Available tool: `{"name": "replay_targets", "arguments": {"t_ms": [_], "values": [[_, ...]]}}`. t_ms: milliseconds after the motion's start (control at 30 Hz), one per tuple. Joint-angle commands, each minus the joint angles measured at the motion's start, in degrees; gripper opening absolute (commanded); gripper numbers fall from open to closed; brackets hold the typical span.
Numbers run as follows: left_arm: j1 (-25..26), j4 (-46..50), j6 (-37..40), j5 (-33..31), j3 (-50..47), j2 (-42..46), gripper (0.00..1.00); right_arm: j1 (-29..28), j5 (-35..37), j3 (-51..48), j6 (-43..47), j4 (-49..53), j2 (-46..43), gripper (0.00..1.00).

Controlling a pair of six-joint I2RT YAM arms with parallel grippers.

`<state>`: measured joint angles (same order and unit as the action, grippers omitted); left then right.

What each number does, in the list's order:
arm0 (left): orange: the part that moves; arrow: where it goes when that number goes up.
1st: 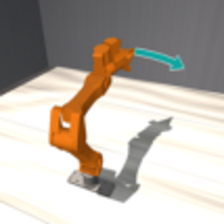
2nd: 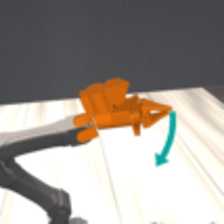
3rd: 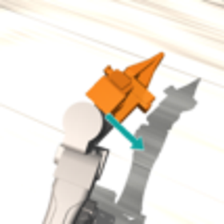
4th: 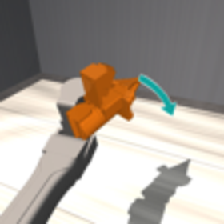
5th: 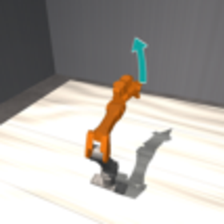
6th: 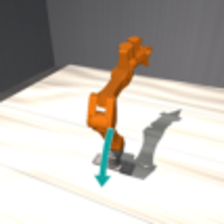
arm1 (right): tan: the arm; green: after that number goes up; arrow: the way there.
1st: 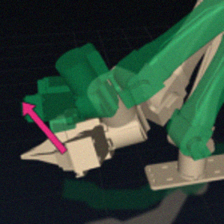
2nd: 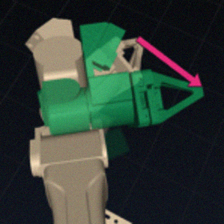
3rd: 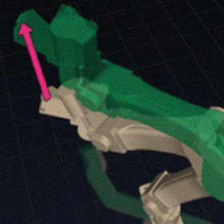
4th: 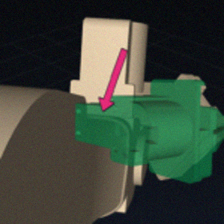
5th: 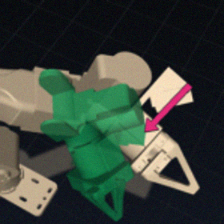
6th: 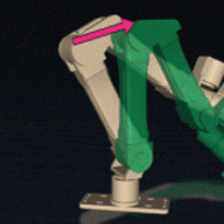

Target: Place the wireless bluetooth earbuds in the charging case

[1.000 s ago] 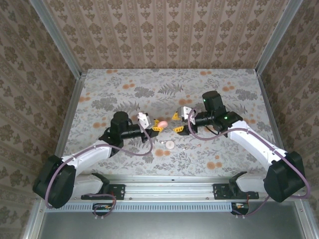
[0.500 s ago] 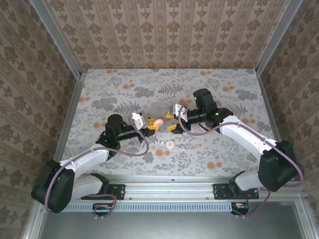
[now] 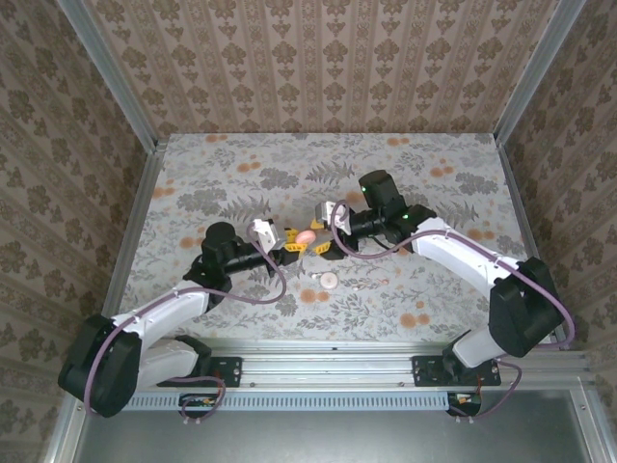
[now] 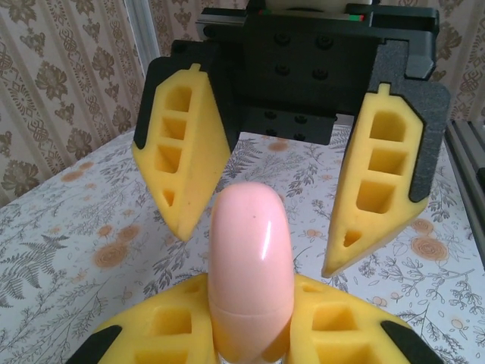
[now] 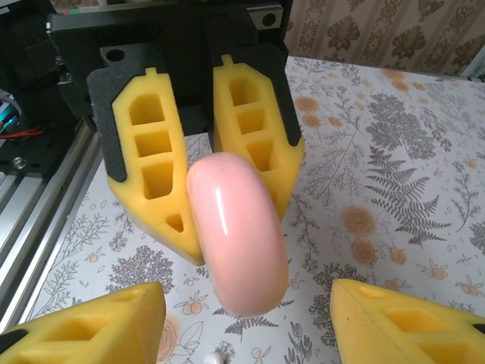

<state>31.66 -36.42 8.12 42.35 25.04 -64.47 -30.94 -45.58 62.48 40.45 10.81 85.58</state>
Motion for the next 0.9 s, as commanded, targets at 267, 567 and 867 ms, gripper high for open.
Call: {"name": "replay_targets", "arguments": {"t_ms": [267,567,867], "values": [[-0.46,0.22,0.44,1.96,0.06,0.75,0.17,-0.26,-2.25,4.66,-0.55,-1.76,0.94,0.61],[-0.37,0.57,0.52,2.22,0.27,0.41,0.17,-0.21,0.16,5.68,-1.28,-3.79,1.12,0.60],[-0.28,1.08,0.65,2.24,0.45,0.22,0.17,0.70,3.59,6.43,-3.24,-7.01,0.99,0.60]]}}
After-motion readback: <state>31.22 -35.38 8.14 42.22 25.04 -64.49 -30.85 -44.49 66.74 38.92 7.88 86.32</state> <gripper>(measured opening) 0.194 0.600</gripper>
